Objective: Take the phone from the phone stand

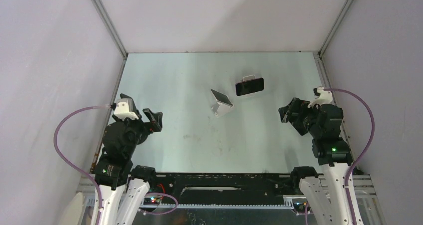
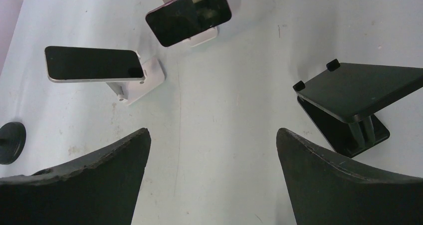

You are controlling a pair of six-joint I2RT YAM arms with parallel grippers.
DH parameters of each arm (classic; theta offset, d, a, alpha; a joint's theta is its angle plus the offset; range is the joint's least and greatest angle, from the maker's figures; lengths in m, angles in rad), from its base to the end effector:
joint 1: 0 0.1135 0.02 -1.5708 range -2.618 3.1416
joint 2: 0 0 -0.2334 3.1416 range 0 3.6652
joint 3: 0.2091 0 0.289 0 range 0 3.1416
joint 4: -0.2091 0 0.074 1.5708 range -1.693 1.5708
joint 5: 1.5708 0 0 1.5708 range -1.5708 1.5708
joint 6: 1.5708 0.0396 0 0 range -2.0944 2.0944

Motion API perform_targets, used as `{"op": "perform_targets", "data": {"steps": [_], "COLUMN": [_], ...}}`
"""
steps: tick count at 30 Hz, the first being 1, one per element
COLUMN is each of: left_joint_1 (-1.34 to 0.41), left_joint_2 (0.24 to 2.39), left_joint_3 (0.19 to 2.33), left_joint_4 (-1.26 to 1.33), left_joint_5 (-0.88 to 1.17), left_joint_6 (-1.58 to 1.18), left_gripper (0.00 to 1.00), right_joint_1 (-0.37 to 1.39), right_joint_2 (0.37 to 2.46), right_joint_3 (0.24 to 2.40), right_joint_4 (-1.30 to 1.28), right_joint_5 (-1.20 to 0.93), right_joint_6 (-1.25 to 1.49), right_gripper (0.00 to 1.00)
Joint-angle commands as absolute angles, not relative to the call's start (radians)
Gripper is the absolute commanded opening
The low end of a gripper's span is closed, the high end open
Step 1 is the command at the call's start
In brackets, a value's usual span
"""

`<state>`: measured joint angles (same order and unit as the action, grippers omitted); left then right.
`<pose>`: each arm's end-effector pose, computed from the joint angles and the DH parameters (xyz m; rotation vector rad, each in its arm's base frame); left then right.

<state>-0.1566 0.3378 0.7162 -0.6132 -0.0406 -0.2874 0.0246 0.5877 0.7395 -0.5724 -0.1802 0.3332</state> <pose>0.1492 -0.0219 0.3246 -0.1475 1.8082 -0.2792 0.1990 0.0120 0.2988 0.1920 1.9982 0.4093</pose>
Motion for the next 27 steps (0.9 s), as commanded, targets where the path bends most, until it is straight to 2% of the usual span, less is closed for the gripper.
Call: {"op": "perform_targets", "data": {"steps": [1,27], "left_joint_1": [-0.154,-0.153], "left_joint_2": [0.326,0.327], "left_joint_3": [0.744,0.732], "left_joint_4": [-0.593,-0.578], "left_joint_5": [-0.045,-0.028], "left_joint_6": [-0.281,-0.292], "left_gripper": [0.98,0.98], "right_joint_1": [0.017,-0.047], "right_joint_2": [0.592,0.58], "right_joint_3": [0.758,0.742], "right_joint_4": [-0.543,-0.532], "right_joint_5": [-0.192,-0.25], "right_joint_6": [0.338,0.339], "right_gripper": [0.99,0.99]}}
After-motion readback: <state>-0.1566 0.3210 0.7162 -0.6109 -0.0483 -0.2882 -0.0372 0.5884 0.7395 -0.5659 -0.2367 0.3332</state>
